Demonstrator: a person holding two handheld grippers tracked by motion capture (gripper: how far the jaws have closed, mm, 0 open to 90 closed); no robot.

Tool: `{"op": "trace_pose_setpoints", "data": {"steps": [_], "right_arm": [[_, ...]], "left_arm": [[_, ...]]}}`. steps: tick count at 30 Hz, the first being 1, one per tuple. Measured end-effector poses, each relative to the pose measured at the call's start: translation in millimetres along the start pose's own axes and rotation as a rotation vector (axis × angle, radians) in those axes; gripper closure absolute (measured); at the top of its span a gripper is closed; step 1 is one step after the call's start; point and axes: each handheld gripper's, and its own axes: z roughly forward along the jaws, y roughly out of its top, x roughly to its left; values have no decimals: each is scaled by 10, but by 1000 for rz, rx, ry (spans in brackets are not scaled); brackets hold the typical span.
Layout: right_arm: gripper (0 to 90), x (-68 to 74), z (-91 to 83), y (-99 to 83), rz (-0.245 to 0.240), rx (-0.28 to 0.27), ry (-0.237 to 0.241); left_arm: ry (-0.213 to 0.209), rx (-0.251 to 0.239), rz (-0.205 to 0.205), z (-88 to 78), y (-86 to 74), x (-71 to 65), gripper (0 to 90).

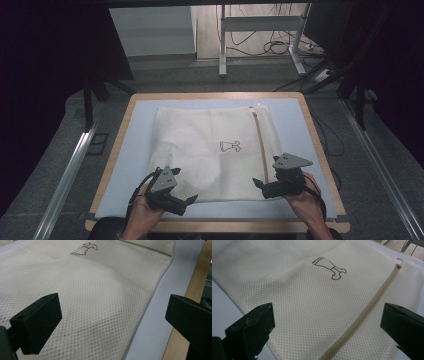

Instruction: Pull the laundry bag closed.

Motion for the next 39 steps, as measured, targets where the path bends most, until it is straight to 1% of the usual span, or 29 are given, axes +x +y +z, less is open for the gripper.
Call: {"op": "trace_pose_setpoints", "data": {"steps": [7,12,15,18,23,28,34,39], "right_arm": [[0,12,-118,-98,5,5,-15],[0,6,-229,-197,14,10,-35],[0,4,-296,-267,27,18,-42],[0,9,-344,-311,37,15,-46],[0,29,-427,-388,45,16,-51],[0,47,-493,-496,63,25,-53],[0,60,-527,-594,84,39,-44],[0,67,-536,-648,87,64,-39]], "left_arm": [[35,5,-6,-127,-87,42,3],[59,5,-21,-211,-148,80,3],[73,4,-30,-255,-181,105,3],[90,5,-38,-296,-215,131,3],[106,1,-63,-367,-285,165,3],[115,4,-85,-428,-355,198,4],[133,17,-111,-484,-444,234,4],[143,23,-152,-538,-536,281,3]]}}
